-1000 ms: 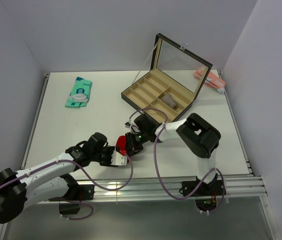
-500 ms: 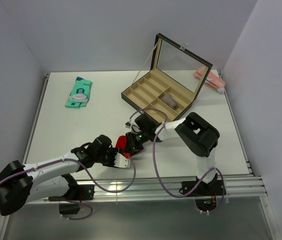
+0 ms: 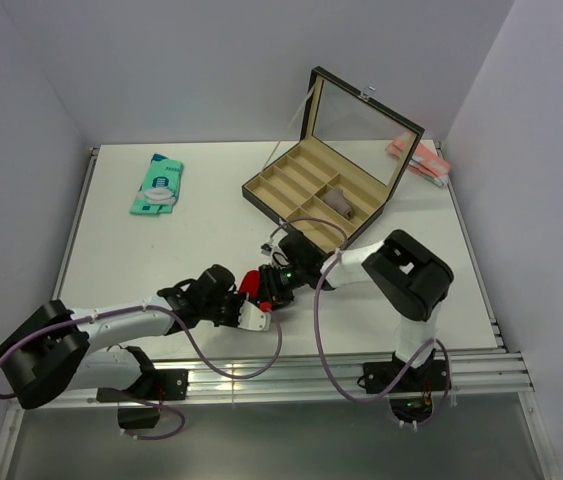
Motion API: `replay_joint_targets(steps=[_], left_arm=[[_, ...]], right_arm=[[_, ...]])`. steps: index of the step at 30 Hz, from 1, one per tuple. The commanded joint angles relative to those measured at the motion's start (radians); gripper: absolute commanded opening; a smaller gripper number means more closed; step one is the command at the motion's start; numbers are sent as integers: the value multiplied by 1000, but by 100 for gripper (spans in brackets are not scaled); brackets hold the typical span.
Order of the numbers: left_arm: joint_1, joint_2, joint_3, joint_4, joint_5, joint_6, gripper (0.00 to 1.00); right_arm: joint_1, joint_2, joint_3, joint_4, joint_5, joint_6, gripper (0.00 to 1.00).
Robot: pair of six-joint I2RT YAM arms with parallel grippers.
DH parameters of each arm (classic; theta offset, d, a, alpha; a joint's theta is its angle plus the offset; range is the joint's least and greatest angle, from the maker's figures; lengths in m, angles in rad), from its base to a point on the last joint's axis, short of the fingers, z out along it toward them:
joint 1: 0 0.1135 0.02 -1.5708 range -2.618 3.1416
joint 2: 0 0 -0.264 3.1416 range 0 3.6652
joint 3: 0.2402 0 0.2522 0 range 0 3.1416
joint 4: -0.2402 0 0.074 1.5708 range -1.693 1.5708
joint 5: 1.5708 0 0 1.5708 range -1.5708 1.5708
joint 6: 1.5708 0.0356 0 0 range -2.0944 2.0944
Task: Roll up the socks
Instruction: Roll the sock at the center of the board.
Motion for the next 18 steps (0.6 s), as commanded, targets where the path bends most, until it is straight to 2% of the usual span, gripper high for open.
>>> replay_joint_targets(steps=[1,3,7,15,18], left_arm=[[-7,76,-15,-129,38,-32,9],[-7,90,-4,-149,60,-30,3],[-6,104,52,-229,106,-36,0],[63,182,222,-531,265,5,0],[98,220,288,-638,322,40,0]], right_arm=[[12,-101,-62,-15,113,5,38],[11,-154,-90,-21,161,19,42],[8,-347,-149,-77,338,39,54],[-3,-730,-280,-180,627,94,62],[-3,-926,-332,-252,736,113,63]])
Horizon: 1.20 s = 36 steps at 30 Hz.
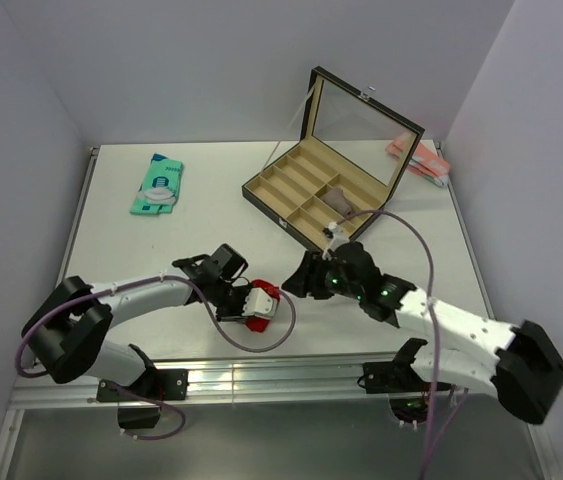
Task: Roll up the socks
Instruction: Roll the sock at the center of the board.
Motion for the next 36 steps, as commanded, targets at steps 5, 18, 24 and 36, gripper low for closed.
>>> replay_joint_targets(steps=[5,18,24,36], left_arm=[[82,230,157,-458,160,81,0],[190,673,499,-846,291,160,0],[200,755,545,-850,264,105,0],[199,773,533,-776,224,11,0]], right_arm=[[-2,-326,-110,-91,221,6,62],[532,-181,11,-104,635,-152,57],[649,140,166,-93,687,-260,58],[701,452,321,-32,588,-422,60]])
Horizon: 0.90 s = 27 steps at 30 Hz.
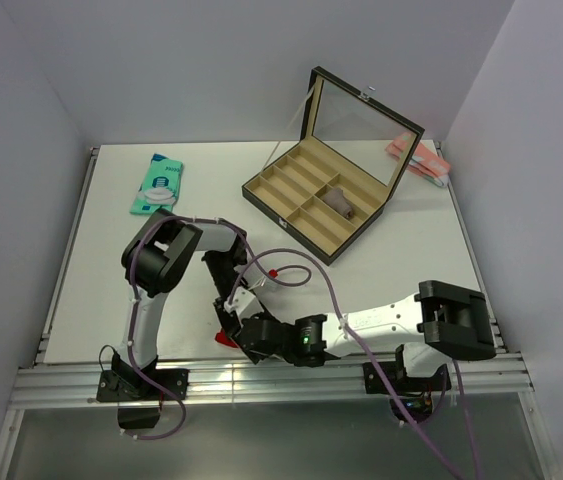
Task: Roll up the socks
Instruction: Roll the sock at the center of the board.
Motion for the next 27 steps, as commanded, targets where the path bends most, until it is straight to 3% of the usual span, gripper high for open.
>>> replay_joint_targets(steps=[1,18,21,22,27], left_arm=[[-1,29,1,145,-120,-1,0],[-1,72,35,168,-99,-49,2],[-1,67,37,173,-85,-50,6],[-1,63,35,171,-84,-55,8],[4,-22,18,231,-38,-96,27]], right_arm=[[9,20,59,49,-21,-72,60],[21,163,50,115,-65,-54,57],[13,187,45,112,-56,-32,42],[13,196,40,114,-58,-29,33],[-11,186,-18,152,-99,18,18]])
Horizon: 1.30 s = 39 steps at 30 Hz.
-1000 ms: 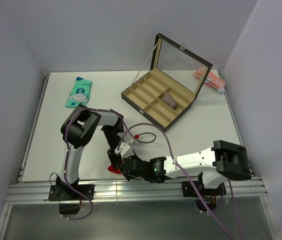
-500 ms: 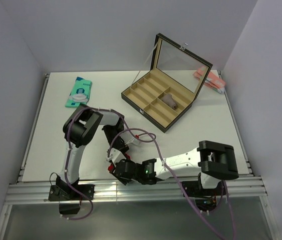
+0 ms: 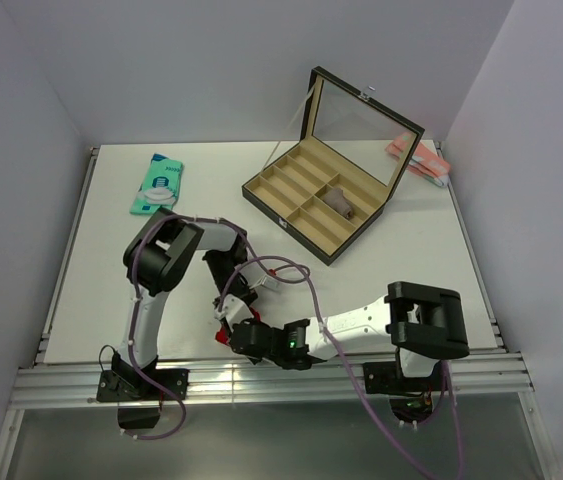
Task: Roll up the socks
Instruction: Roll the sock at the center of the board.
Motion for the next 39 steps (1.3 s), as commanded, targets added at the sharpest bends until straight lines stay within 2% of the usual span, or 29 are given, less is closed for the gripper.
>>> replay_joint_targets(steps=[1,5,10,16,20,25,28,32,36,39], left_arm=[[8,-68,-13,286,-19,-37,29],[54,-152,-21,404,39,-171,33],[161,-224,-48,525,108,-309,32],[239,-350,-128,647,101,-370,31],[285,-468,-189,734,57,-395,31],[311,-606,-281,808,-49,-334,32],[311,-715,-350,857,-114,-257,37],[307,-870,-441,909,-178,-122,42],[244,-1002,-586,1001,-272,6,50],[143,-1115,-692,1055,-355,57,51]], right_arm=[[-21,1,-68,63,-59,70,13],[-55,-53,-155,130,-103,102,11],[-133,-87,-221,198,-197,124,11],[-257,-91,-332,373,-450,165,12],[-358,-33,-281,333,-586,162,12],[-446,71,-203,301,-799,197,12],[-507,146,-156,273,-920,222,13],[-550,220,-60,126,-967,207,13],[-586,263,4,63,-1024,208,10],[-610,287,47,23,-1051,211,9]])
